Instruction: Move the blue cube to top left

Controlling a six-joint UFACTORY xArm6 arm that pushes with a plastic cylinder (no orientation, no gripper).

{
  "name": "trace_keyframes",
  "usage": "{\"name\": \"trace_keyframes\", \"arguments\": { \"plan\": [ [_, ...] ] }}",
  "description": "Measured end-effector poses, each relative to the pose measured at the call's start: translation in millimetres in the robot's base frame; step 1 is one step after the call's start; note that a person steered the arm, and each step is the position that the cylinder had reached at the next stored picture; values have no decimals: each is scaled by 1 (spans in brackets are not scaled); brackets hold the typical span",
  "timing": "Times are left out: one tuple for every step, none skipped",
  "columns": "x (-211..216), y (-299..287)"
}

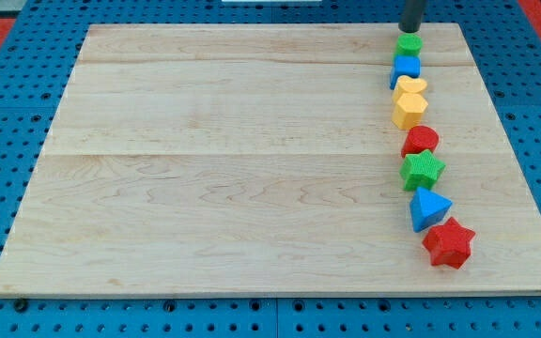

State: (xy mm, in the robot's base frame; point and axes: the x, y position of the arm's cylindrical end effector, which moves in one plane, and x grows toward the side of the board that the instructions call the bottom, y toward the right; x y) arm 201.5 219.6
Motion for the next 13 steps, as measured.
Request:
{"name": "trace_keyframes", "arguments": {
  "plan": [
    [40, -3],
    [68, 16],
    [92, 11],
    [100, -57],
    [98, -106],
    [98, -121],
    [98, -121],
    [100, -109],
    [120, -149],
    [136, -186],
    [134, -105],
    [134, -104],
    [152, -76]
  ]
}}
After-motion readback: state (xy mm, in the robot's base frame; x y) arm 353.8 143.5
